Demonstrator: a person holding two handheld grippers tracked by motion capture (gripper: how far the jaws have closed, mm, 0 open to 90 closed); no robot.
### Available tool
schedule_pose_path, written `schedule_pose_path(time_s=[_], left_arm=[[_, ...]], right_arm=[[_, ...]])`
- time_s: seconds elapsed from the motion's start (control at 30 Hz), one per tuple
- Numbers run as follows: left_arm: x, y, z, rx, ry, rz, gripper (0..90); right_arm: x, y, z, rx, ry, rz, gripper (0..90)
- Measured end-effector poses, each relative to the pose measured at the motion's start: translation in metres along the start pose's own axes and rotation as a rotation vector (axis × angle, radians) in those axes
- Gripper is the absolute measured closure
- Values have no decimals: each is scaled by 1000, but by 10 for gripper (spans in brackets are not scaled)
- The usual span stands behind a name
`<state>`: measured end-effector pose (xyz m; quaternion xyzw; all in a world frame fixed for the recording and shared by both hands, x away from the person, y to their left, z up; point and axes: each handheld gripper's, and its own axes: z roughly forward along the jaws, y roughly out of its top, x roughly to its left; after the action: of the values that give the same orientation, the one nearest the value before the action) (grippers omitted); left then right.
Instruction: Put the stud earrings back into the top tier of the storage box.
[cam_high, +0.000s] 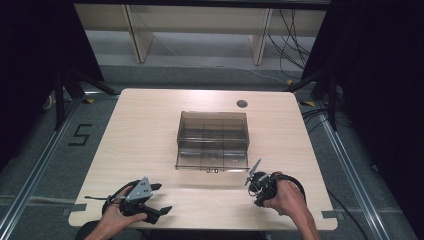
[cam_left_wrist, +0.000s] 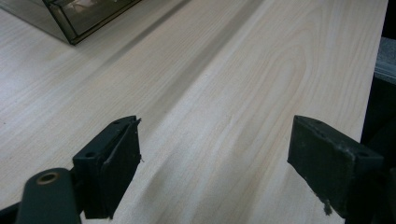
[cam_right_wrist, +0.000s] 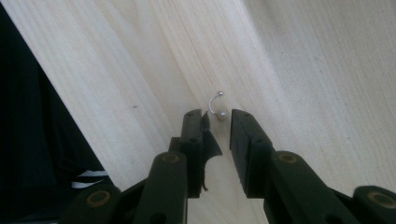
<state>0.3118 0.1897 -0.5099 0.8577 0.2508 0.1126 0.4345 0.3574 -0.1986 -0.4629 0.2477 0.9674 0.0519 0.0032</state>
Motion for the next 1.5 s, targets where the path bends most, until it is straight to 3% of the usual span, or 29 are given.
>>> schedule_pose_path(time_s=[0.03, 0.13, 0.17, 0.23, 0.27, 0.3, 0.33, 0.4, 0.47, 0.83, 0.9, 0.97, 1.03, 1.1, 1.2, 1.27, 1.3, 1.43, 1.5], left_arm=[[1, 0, 0, -9, 6, 15, 164], [-1, 0, 0, -7, 6, 0, 164], [0, 0, 0, -8, 4, -1, 164], [1, 0, 0, -11, 4, 16, 164], [0, 0, 0, -9, 7, -3, 164], [0, 0, 0, -8, 6, -1, 164], [0, 0, 0, -2, -2, 0, 164], [1, 0, 0, -11, 6, 14, 164], [0, 0, 0, -8, 6, -2, 164], [0, 0, 0, -9, 4, 0, 165], [0, 0, 0, -9, -8, 26, 165], [-1, 0, 0, -11, 5, 1, 165], [-1, 0, 0, -8, 5, 4, 166], [0, 0, 0, -11, -9, 20, 166], [-1, 0, 0, -8, 5, 2, 166], [1, 0, 0, -2, -8, 32, 166], [0, 0, 0, 1, -5, 5, 166], [0, 0, 1, 8, 2, 9, 165], [-1, -1, 1, -13, -5, -6, 166]], right_arm=[[0, 0, 1, 8, -2, 11, 758], [-1, 2, 6, 13, 1, -1, 761], [-1, 2, 6, 21, -2, 17, 761], [-3, 3, 9, 31, -15, -1, 765], [-2, 4, 11, 41, -11, 12, 766], [-4, 5, 12, 31, 14, -4, 773], [-5, 6, 11, 58, -3, 1, 777], [-4, 6, 12, 48, 3, 5, 783], [-4, 8, 12, 66, -12, 2, 800], [-3, 12, 12, 104, -21, -15, 858], [-4, 12, 13, 104, -17, -31, 866], [-4, 12, 13, 104, -16, -31, 867], [-4, 11, 13, 96, -12, -12, 869], [-5, 11, 13, 91, -11, -25, 869], [-6, 10, 12, 86, -1, -7, 870], [-8, 8, 9, 75, 7, -7, 869], [-8, 5, 6, 55, 14, -3, 869], [-9, 2, 1, 31, 13, 16, 869], [-12, 1, -4, 21, 17, 4, 869]])
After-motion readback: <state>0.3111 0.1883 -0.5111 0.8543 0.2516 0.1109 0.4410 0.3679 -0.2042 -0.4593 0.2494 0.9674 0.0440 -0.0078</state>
